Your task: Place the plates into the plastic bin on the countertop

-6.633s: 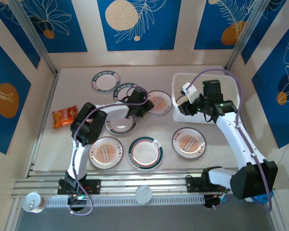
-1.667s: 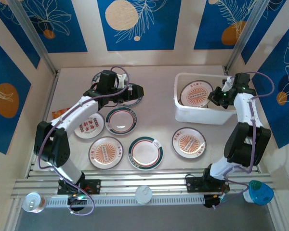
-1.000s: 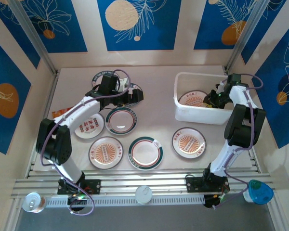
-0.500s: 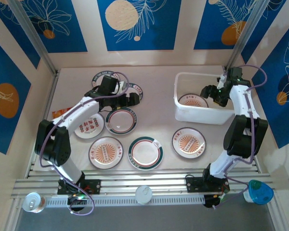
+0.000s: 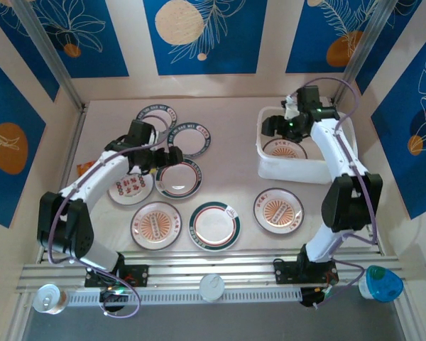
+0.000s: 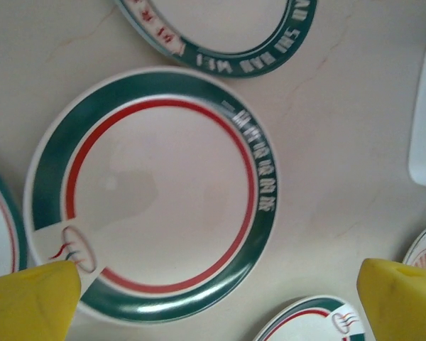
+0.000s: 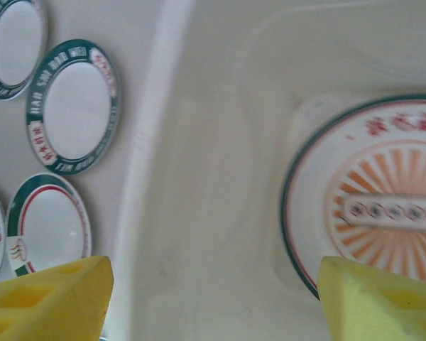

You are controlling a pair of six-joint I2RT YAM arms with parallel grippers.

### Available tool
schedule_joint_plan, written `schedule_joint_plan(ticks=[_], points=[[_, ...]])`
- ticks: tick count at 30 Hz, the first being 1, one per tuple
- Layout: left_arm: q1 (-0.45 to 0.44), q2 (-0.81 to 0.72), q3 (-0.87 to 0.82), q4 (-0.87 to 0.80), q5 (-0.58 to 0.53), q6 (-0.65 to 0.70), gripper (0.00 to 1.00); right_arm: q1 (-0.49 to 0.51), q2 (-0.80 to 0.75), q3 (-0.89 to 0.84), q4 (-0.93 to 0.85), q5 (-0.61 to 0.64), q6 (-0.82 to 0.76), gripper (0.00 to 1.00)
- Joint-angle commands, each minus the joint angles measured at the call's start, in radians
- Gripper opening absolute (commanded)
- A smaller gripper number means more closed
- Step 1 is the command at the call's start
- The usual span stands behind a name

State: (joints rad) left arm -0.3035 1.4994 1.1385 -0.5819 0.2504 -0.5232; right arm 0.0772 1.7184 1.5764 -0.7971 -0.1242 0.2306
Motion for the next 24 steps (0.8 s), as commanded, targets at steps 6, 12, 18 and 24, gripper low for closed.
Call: schedule_joint_plan(ticks=[6,12,18,24], points=[[0.015,-0.122,-0.104,-0.082,-0.013,0.054,1.0,0.07,0.193,0.198,-0.015,-0.14,-0.06,0.75],[0.028,-0.155,-0.135,-0.087,-0.01,0.044,1.0,0.152,0.343,0.42,-0.129,-0.163,-0.16,0.71],[0.04,-0.159,-0.125,-0.12,-0.014,0.035,1.0,0.249,0.375,0.453,-0.117,-0.247,-0.203,0.69],[0.048,-0.154,-0.126,-0.128,-0.003,0.036,1.0,0.321,0.379,0.439,-0.108,-0.232,-0.185,0.69]])
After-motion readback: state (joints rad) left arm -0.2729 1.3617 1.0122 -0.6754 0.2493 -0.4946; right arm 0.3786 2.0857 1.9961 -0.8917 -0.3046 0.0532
